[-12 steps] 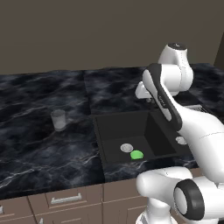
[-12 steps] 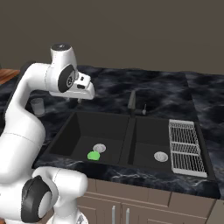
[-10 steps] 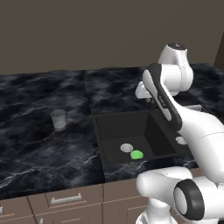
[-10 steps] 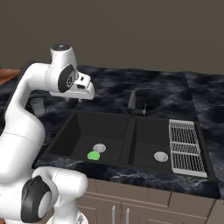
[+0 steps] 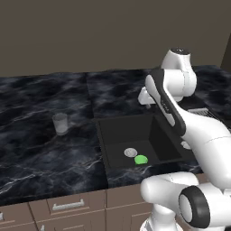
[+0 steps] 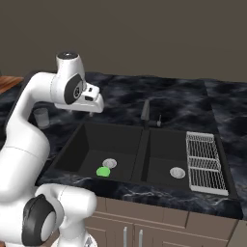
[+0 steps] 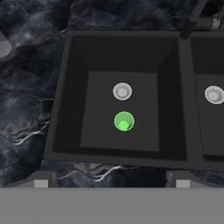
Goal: Move any existing items from the left basin to the right basin for drying. Then move the glass cup from the counter to the left basin of the sink for washing.
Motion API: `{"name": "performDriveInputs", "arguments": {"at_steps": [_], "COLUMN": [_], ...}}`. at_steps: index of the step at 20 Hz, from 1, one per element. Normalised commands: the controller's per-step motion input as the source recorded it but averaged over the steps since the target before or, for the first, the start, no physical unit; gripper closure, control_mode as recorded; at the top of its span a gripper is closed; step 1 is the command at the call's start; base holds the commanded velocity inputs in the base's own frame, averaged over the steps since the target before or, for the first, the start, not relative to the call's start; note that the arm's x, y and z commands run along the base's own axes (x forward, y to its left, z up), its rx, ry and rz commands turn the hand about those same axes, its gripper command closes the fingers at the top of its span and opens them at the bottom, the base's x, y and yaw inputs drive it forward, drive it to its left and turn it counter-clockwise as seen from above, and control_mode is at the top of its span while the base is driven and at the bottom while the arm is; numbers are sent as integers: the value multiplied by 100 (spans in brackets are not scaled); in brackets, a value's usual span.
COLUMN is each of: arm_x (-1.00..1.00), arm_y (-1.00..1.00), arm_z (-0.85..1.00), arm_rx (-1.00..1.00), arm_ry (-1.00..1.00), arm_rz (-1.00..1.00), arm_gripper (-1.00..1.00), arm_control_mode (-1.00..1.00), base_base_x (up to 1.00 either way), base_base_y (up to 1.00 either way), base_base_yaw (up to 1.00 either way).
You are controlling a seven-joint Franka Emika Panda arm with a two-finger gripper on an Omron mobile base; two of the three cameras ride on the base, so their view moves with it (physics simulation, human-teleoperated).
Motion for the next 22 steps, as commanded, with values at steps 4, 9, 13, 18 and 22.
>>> {"name": "performDriveInputs", "arguments": {"at_steps": [4, 9, 13, 18, 22], "arm_x": [-12, -2, 0, 0, 0], "arm_y": [0, 0, 0, 0, 0], "arm_z": [-35, -34, -34, -33, -29], "arm_rx": [0, 0, 0, -1, -1], "arm_ry": [8, 15, 7, 4, 2], "arm_rz": [0, -1, 0, 0, 0], "arm_gripper": [-100, -100, -100, -100, -100], "arm_control_mode": [-100, -100, -100, -100, -100], "base_base_x": [0, 0, 0, 0, 0], "base_base_y": [0, 0, 0, 0, 0], "base_base_yaw": [0, 0, 0, 0, 0]}}
